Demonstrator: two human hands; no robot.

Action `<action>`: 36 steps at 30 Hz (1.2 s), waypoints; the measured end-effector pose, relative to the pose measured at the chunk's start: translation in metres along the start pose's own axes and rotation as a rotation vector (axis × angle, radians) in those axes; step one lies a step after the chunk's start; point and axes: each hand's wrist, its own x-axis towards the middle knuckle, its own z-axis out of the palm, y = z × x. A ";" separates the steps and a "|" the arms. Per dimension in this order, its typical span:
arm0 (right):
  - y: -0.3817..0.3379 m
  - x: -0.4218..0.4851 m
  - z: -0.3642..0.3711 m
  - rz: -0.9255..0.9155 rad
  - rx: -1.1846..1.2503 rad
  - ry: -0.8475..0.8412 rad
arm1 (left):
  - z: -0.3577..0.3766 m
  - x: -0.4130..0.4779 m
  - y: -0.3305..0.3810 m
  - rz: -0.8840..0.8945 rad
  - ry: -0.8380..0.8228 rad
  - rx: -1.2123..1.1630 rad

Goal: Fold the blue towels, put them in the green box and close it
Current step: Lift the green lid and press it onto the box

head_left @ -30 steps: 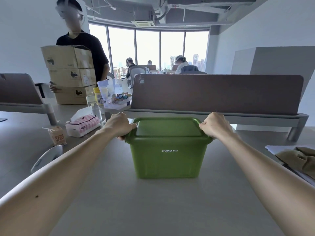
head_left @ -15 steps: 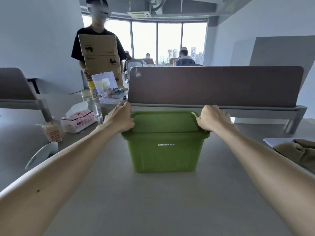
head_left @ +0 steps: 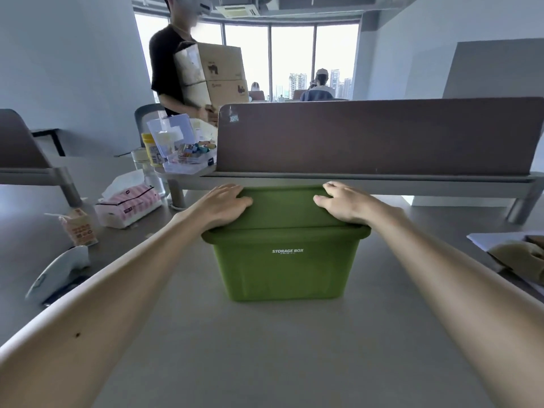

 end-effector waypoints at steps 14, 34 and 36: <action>0.022 -0.054 -0.008 0.078 0.297 0.192 | 0.001 -0.016 0.011 0.041 0.185 -0.228; 0.054 -0.042 0.013 0.096 0.460 0.407 | 0.036 -0.005 0.031 0.025 0.239 -0.412; 0.055 -0.038 0.014 0.081 0.454 0.426 | 0.039 0.001 0.029 0.024 0.259 -0.427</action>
